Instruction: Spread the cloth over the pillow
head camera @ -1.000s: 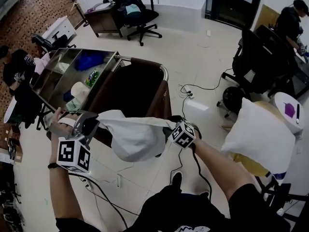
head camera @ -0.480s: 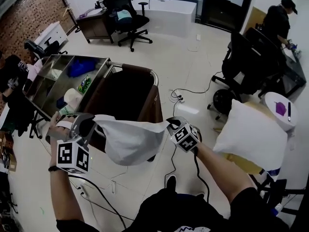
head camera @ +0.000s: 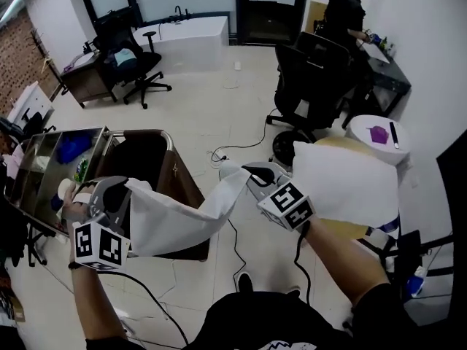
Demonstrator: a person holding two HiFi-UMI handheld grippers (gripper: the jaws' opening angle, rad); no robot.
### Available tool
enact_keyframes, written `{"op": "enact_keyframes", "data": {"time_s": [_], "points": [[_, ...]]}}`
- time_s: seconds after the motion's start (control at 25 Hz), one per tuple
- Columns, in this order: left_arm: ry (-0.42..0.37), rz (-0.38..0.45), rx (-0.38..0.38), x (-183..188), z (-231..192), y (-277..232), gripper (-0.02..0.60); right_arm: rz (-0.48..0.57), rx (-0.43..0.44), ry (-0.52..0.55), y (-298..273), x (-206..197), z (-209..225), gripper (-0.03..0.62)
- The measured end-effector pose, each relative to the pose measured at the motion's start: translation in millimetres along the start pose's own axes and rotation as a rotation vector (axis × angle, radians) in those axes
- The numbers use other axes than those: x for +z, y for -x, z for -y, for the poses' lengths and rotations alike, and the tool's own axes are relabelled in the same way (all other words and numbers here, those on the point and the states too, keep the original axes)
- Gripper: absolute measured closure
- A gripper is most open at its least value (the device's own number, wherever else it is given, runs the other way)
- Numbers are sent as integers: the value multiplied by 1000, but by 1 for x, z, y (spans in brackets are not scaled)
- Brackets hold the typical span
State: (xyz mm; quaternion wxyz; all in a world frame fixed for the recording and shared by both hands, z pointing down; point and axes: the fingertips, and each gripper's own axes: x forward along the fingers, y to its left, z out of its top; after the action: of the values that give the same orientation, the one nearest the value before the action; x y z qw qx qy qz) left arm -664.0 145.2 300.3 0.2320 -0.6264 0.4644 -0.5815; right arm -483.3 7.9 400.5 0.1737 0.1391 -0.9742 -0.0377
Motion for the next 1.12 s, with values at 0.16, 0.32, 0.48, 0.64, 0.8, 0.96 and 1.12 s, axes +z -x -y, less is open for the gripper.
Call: {"op": "enact_keyframes", "data": {"time_s": [0.16,0.32,0.48,0.64,0.8,0.96,1.12], "points": [[1,92,37,47,-10,-11,580,43,-106,106,66,23,31,585],[-7,184,62,105,-21,-18,580,109,-208,110,138,46,55,585],[3,265,96,166,-26,-20,580,159,-290,150,211,64,72,585],[19,329,115,221,-25,-17,580,174,-368,182,278,67,89,585],[12,359,143,271,-25,-17,580,195,-433,196,343,65,113,585],[12,367,165,314,-23,-16,580,212,-501,200,411,60,136,585],[31,379,165,353,-20,-21,580,211,-570,220,473,55,160,585]]}}
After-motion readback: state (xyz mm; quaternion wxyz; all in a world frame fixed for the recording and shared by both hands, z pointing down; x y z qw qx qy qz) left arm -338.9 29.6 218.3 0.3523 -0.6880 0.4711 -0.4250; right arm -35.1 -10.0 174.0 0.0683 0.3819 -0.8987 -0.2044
